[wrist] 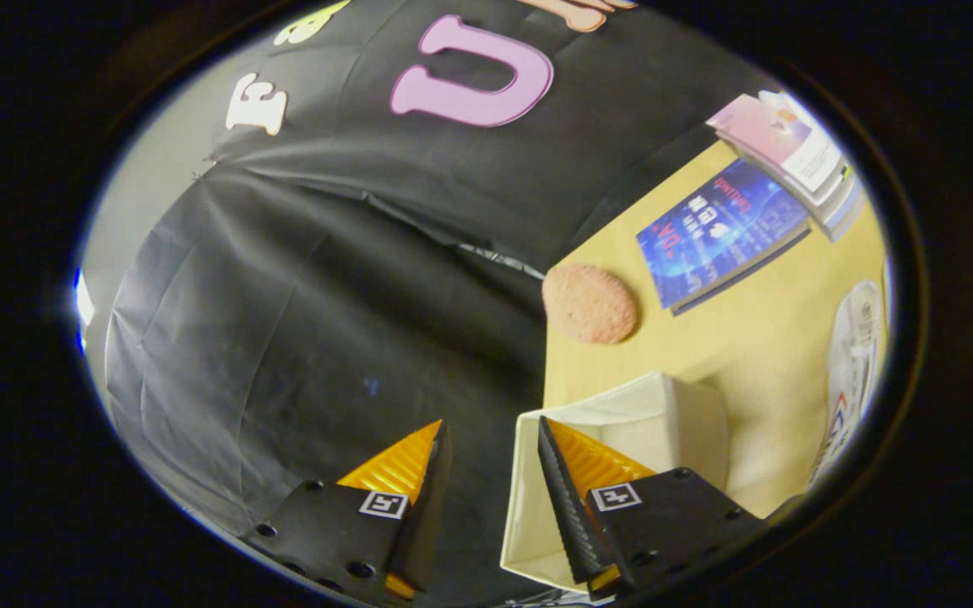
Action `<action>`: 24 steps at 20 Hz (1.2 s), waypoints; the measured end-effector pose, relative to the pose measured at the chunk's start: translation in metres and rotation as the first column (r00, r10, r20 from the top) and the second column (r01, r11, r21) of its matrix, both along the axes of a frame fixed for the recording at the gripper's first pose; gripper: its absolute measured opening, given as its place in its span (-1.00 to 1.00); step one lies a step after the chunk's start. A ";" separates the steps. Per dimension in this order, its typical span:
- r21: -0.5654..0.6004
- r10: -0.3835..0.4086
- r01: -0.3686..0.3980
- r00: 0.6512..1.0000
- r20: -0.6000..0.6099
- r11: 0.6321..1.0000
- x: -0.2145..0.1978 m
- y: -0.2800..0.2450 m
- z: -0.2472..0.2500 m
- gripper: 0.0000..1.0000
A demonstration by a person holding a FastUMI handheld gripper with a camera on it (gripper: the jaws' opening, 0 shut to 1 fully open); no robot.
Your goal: Open the storage box then place both shoes into the box .Put the left shoe in first, then the right shoe, with the right side of both shoes facing outward in a uniform manner.
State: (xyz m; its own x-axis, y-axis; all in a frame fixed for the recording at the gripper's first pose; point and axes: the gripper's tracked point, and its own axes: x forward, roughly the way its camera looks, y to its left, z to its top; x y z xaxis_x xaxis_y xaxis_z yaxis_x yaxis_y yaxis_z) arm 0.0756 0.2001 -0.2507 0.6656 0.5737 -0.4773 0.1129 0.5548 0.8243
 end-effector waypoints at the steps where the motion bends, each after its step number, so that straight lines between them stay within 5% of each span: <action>1: -0.018 -0.025 0.025 1.000 -0.002 1.000 0.003 -0.018 -0.004 0.27; 6: -0.133 -0.119 0.114 0.992 -0.031 0.985 -0.005 -0.101 -0.035 0.28; 16: -0.350 -0.239 0.160 0.951 -0.196 0.923 -0.082 -0.215 -0.118 0.29; 24: -0.491 -0.247 0.057 0.911 -0.330 0.869 -0.128 -0.250 -0.181 0.30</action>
State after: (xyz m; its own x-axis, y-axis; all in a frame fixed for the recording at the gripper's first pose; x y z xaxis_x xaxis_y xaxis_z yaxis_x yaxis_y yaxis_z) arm -0.0524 -0.0495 -0.4314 0.4445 0.1303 -0.8863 0.4713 0.8074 0.3550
